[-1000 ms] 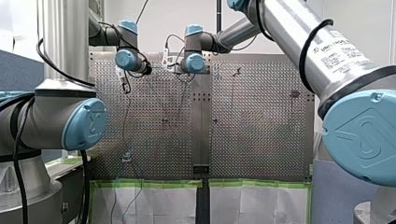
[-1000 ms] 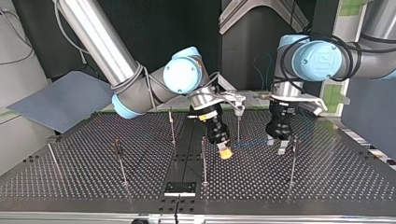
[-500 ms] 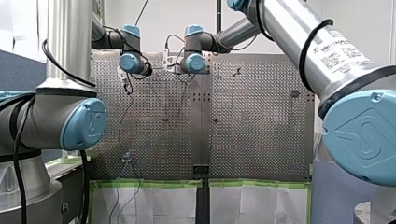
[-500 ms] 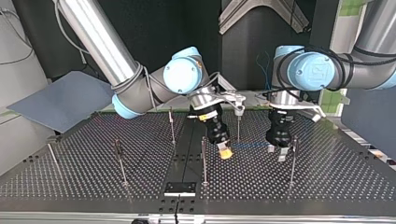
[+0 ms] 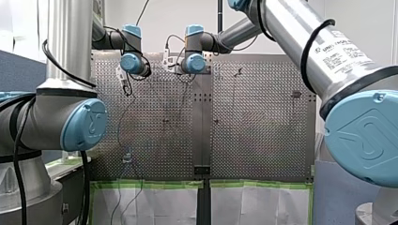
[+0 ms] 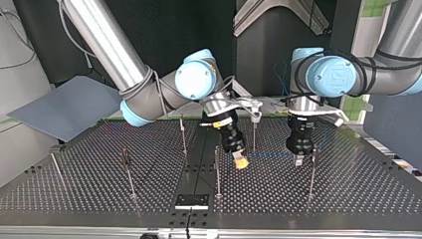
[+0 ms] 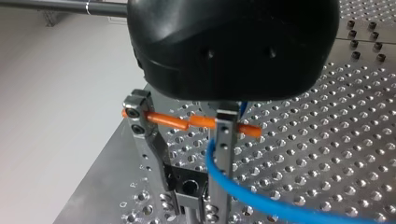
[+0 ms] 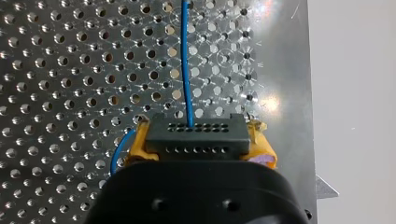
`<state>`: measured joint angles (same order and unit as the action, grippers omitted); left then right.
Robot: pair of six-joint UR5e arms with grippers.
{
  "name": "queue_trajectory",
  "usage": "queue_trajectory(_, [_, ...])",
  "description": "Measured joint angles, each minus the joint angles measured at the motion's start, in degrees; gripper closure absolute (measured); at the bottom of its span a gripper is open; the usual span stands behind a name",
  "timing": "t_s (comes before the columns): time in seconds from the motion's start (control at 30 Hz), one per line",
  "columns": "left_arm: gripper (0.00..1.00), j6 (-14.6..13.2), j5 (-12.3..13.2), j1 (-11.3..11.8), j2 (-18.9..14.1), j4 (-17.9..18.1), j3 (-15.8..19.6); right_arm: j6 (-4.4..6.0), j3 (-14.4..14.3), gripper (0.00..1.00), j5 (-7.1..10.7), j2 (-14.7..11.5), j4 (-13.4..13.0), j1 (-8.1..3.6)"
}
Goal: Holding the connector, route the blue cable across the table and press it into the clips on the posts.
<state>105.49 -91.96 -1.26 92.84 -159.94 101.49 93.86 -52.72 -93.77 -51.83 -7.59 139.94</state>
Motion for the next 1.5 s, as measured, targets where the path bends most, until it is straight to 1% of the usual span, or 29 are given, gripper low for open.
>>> queue_trajectory(0.2, [1.0,-0.5,-1.0,-0.3,0.0,-1.0,0.5,0.18,0.0,1.0,-0.02,0.0,0.6,0.07])
queue_trajectory(0.37, [1.0,-1.2,-1.8,-0.8,0.0,-1.9,2.6,0.42,-0.3,1.0,-0.08,0.1,1.1,0.15])
queue_trajectory(0.5, [1.0,-1.5,-2.1,-1.2,0.0,-1.2,4.4,0.52,-1.3,1.0,-0.17,0.3,1.3,0.18])
queue_trajectory(0.67, [1.0,-1.6,-2.6,-1.4,0.0,0.5,7.0,0.49,-2.0,1.0,-0.19,1.8,2.5,0.23])
queue_trajectory(0.8, [1.0,-1.7,-2.7,-1.8,0.0,0.7,9.0,0.47,-2.4,1.0,-0.23,2.7,3.9,0.33])
queue_trajectory(0.97, [1.0,-1.8,-3.8,-2.2,0.2,1.2,11.5,0.53,-3.2,1.0,-0.24,2.9,4.3,0.38])
queue_trajectory(1.07, [1.0,-1.9,-4.1,-2.4,0.9,1.4,12.6,0.55,-3.8,1.0,-0.27,3.0,4.3,0.29])
queue_trajectory(1.27, [1.0,-2.5,-4.5,-2.8,3.7,2.0,13.2,0.55,-5.2,1.0,-0.26,3.0,4.4,0.06])
queue_trajectory(1.37, [1.0,-2.4,-4.7,-2.7,5.1,2.7,13.5,0.51,-6.3,1.0,-0.31,3.0,4.3,-0.11])
queue_trajectory(1.5, [1.0,-2.2,-4.7,-2.6,5.8,3.8,14.0,0.38,-8.2,1.0,-0.18,3.0,4.2,-0.19])
